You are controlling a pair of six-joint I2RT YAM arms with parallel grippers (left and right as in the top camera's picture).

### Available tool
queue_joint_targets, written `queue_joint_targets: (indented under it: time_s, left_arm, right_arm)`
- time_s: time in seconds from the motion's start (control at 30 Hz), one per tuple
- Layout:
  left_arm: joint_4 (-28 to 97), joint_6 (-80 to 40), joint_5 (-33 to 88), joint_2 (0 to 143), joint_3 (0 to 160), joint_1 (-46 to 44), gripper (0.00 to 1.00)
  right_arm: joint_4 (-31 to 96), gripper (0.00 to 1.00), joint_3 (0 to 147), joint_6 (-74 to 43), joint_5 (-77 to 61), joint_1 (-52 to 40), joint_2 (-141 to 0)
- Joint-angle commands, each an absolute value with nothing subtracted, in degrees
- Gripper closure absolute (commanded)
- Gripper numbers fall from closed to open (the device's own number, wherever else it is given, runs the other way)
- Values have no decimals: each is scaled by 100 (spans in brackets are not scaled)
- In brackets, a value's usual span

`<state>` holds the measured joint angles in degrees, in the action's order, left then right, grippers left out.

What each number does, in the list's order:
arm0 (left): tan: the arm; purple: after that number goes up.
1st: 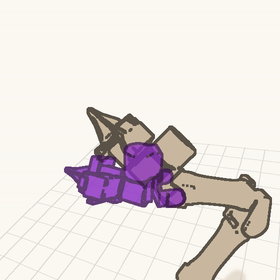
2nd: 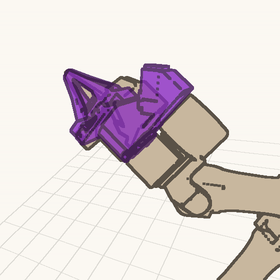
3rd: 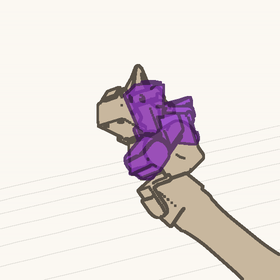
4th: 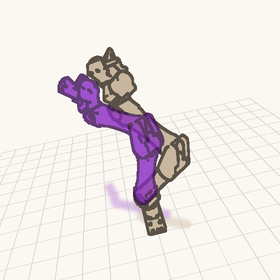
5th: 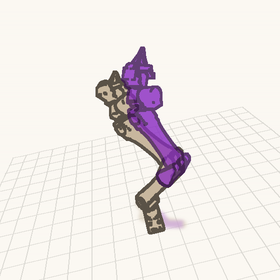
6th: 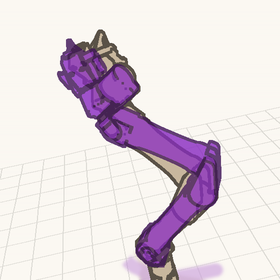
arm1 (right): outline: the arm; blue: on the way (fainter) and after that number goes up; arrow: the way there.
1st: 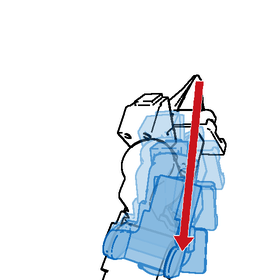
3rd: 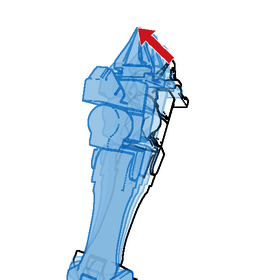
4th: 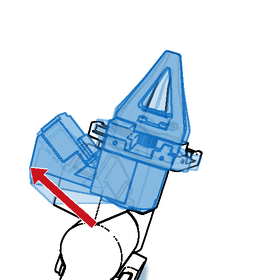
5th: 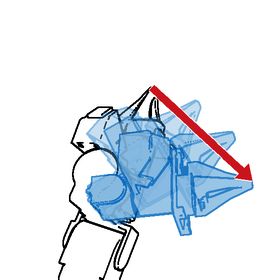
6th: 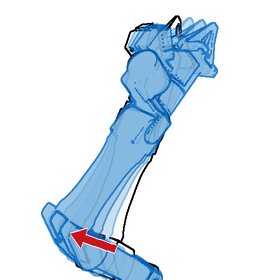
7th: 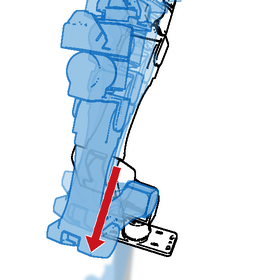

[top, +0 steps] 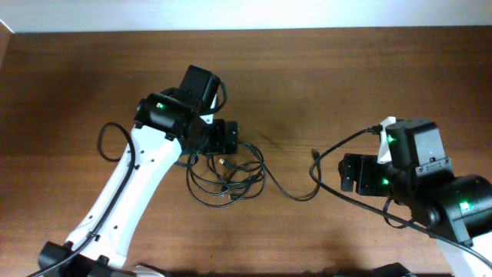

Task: Untangle cables
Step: 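Lower the cable onto the table and open the left gripper, then reach the right gripper down to the loose cable on the table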

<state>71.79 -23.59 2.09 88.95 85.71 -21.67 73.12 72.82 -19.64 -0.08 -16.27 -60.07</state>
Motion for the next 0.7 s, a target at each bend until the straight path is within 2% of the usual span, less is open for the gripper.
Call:
queue_joint_targets:
  time_s: [0.0,0.2,0.3,0.4,0.5,0.53,0.57,0.67]
  left_arm:
    - [7275,-3055,-762,8901,8635,-1857,1]
    - [7277,-2355,-777,8903,8635,-740,1]
    - [7284,-1439,-679,8903,8635,-259,1]
    - [7234,-596,-548,8903,8635,12,0]
    - [6888,30,244,8903,8630,51,16]
    - [6685,30,475,8903,8630,115,13]
    - [6560,25,539,8912,8630,161,4]
    - [6486,27,340,8914,8630,167,1]
  right_arm:
    - [7328,4,7166,-1680,-250,-1610,-6298]
    - [6818,1,7166,-349,-1984,-1612,-7111]
    - [6528,1,7166,-333,-2145,-1739,-7314]
    - [6208,1,7166,-338,-2143,-2346,-7513]
    - [5854,1,7166,-346,-2145,-2932,-7815]
    - [5771,1,7166,-346,-2143,-3164,-8005]
    - [5725,1,7166,-353,-2145,-3280,-8130]
    - [5393,1,7166,-386,-2150,-3881,-8766]
